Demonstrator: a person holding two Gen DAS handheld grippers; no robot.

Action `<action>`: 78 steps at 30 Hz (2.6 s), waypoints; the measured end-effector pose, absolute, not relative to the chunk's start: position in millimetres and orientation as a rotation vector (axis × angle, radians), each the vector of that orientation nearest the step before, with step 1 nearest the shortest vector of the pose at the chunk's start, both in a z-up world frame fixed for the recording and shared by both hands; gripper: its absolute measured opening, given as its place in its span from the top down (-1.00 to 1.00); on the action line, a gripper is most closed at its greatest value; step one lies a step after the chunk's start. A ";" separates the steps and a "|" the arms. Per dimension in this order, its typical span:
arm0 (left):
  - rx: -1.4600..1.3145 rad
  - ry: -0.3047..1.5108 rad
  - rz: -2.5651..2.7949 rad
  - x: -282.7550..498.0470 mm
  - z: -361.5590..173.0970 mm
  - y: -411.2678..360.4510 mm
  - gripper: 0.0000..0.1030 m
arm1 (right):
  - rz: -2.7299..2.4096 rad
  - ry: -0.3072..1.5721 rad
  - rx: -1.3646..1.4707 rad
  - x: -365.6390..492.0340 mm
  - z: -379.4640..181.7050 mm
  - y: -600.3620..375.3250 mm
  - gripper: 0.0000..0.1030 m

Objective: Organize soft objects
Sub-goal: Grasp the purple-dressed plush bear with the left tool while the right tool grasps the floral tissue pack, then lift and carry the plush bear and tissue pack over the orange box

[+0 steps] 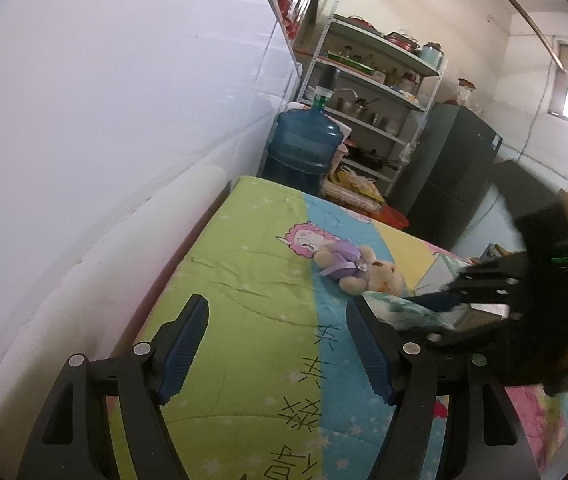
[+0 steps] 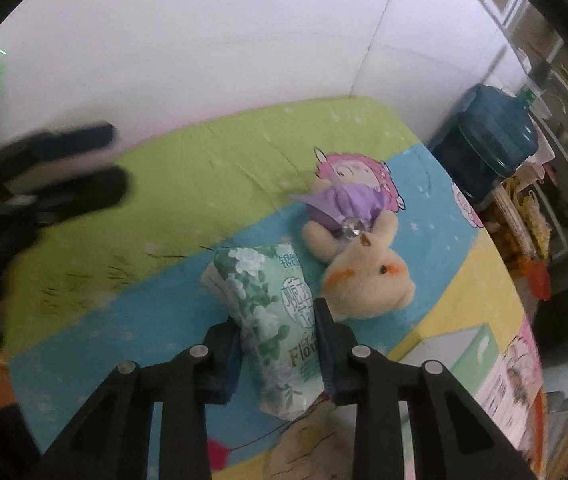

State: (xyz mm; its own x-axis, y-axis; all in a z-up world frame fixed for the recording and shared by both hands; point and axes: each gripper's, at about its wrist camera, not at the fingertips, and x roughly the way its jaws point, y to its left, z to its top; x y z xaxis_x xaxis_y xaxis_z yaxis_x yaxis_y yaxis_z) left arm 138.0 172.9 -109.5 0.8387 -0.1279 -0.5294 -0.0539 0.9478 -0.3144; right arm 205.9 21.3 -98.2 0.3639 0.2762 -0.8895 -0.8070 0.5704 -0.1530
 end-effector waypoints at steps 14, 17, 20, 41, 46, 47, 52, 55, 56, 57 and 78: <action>-0.202 0.699 -0.251 208.2 -95.2 112.0 -0.52 | 0.834 0.802 -0.276 120.7 -37.7 -76.7 0.37; -0.222 0.722 -0.207 230.5 -96.3 98.8 -0.52 | 0.835 0.780 -0.244 108.6 -33.4 -90.7 0.37; -0.233 0.733 -0.151 247.5 -99.8 89.7 -0.52 | 0.844 0.769 -0.214 105.2 -30.0 -105.6 0.37; -0.277 0.860 -0.028 301.7 -140.8 61.3 -0.57 | 0.914 0.738 -0.066 126.8 -44.9 -163.3 0.37; -0.300 0.841 -0.093 297.1 -136.5 60.4 -0.07 | 0.910 0.749 -0.044 130.3 -50.6 -166.2 0.36; -0.294 0.836 -0.097 295.1 -136.2 59.3 -0.06 | 0.909 0.748 -0.040 130.0 -51.0 -166.7 0.36; -0.317 0.793 -0.118 280.1 -129.7 60.5 -0.04 | 0.906 0.744 -0.024 128.8 -50.6 -167.3 0.37; -0.302 0.754 -0.121 266.0 -119.2 59.7 -0.04 | 0.900 0.743 -0.020 127.3 -50.7 -167.6 0.37; -0.296 0.743 -0.121 262.1 -115.5 60.3 -0.04 | 0.898 0.743 -0.020 126.6 -50.8 -167.3 0.37; -0.289 0.730 -0.119 257.2 -111.1 60.4 -0.04 | 0.896 0.742 -0.020 125.6 -49.8 -166.6 0.37; -0.153 0.543 -0.167 127.4 -42.7 28.6 -0.04 | 0.730 0.668 -0.039 78.3 -36.2 -192.8 0.37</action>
State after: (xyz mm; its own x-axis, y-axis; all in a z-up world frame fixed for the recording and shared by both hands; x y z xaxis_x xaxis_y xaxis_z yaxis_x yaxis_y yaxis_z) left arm 127.4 28.6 -42.7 0.8433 -0.1982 -0.4997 0.1173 0.9750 -0.1887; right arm 78.3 -192.8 -36.2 0.5489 0.6047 -0.5771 -0.6286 0.7537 0.1919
